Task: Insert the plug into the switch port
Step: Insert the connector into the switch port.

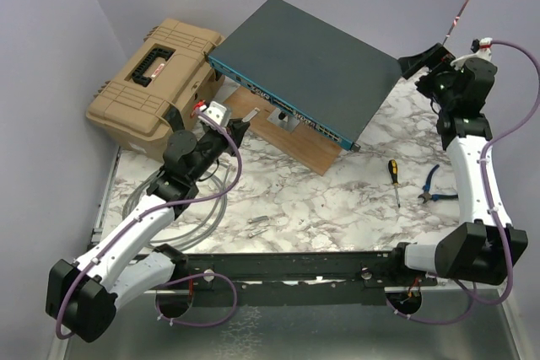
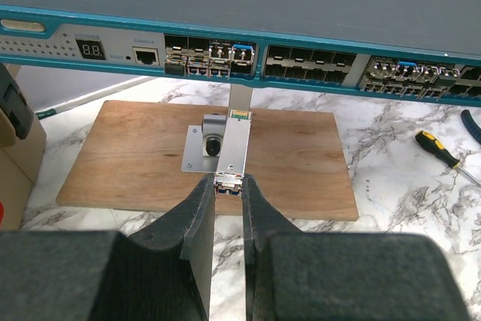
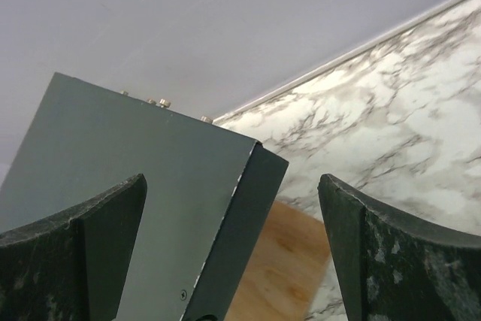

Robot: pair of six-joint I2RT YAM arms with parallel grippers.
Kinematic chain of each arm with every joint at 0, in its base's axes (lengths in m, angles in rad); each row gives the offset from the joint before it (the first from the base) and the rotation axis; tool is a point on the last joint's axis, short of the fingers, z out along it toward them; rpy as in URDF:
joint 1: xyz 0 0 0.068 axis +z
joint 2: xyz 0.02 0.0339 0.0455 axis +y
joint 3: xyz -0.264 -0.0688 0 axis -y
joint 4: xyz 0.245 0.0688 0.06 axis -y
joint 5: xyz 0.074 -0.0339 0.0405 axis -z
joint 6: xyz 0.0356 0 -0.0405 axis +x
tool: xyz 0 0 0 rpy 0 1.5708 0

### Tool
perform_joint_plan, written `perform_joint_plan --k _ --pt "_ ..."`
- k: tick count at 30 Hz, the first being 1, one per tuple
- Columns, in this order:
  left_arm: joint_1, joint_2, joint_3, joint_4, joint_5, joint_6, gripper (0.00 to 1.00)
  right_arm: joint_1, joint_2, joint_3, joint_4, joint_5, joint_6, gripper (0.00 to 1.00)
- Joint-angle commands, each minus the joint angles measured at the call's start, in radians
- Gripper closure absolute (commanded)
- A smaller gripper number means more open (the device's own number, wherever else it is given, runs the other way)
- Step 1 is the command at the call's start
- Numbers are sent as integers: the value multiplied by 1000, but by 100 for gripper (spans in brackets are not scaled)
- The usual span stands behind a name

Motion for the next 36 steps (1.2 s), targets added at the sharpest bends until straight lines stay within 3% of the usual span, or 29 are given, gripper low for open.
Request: perform_joint_plan --k 1,10,19,24,36 --pt "4 19 -1 59 28 9 100 -33 42 -14 1 -115 136 1" --pt "4 56 1 103 36 0 100 -97 129 -108 209 -392 394 7" --pt "4 77 15 107 55 -6 100 -109 227 -221 566 -626 632 15" --pt "4 94 26 109 63 -8 100 -110 280 -241 709 -681 731 20" --pt "2 123 52 116 59 2 100 -106 317 -223 776 -721 794 32"
